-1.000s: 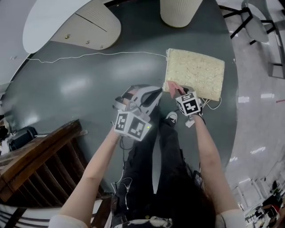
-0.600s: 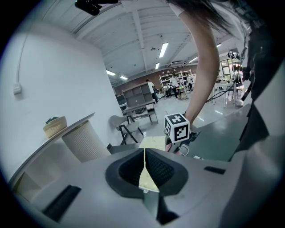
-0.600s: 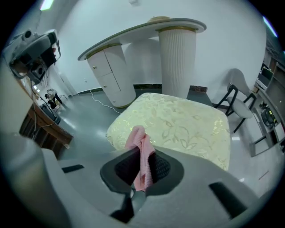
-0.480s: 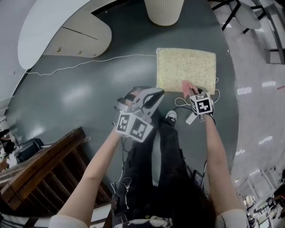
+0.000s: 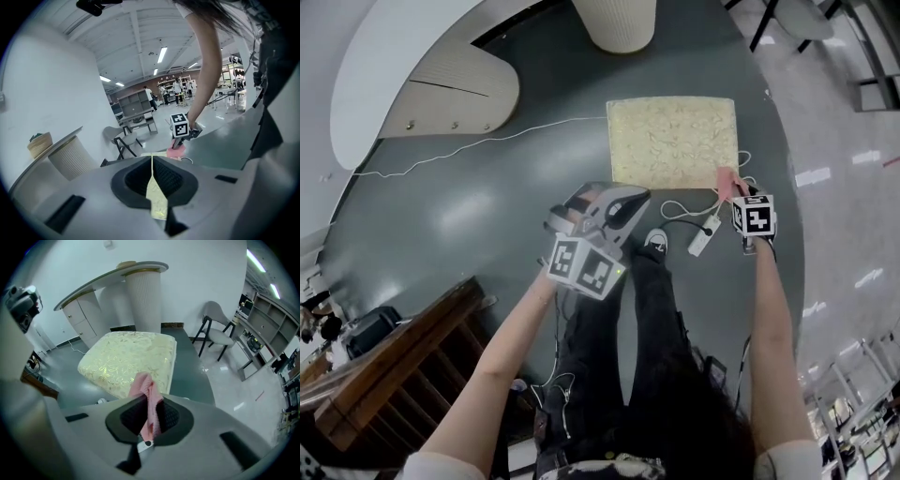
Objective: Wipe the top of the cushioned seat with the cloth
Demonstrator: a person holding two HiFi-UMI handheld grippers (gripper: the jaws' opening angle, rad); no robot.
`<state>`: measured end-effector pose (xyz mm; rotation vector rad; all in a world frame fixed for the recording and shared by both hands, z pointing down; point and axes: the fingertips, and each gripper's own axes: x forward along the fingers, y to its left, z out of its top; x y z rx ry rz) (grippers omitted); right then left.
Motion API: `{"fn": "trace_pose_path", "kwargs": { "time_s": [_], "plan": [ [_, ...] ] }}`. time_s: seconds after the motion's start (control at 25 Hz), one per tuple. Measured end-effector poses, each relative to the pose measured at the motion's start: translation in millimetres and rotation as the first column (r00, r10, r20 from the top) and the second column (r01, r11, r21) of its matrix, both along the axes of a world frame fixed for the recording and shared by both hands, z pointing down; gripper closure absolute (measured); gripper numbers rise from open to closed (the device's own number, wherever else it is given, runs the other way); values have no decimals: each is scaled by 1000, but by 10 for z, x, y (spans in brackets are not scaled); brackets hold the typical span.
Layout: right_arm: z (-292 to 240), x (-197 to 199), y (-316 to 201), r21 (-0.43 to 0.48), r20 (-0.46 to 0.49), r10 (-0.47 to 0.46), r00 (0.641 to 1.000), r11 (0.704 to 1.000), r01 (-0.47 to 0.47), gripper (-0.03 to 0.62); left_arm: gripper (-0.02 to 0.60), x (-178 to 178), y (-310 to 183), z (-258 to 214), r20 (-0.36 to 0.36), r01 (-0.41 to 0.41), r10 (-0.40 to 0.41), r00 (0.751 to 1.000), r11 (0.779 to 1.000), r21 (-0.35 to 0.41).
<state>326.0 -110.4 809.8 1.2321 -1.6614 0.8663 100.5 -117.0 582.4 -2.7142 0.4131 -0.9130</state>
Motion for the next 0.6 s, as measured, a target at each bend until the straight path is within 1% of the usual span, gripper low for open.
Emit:
{"fn": "trace_pose_path", "kwargs": {
  "time_s": [0.12,0.28,0.44,0.6],
  "plan": [
    [-23,210,3,6,-13,22,1000,1000,-22,583,572,104,31,10,4,-11,11,1000,1000,-1],
    [-66,323,-32,21,-3,29,1000,999,-29,583,572,210,26,-8,6,-11,11,1000,1000,1],
    [-245,221,-105,64,53,31,998,997,-35,583,572,282,2,-118,-2,7,-7,1000,1000,10],
    [-590,5,-151,126,124,-11,992,992,-5,583,572,364,-25,-279,-12,34,-33,999,999,26]
  ]
}}
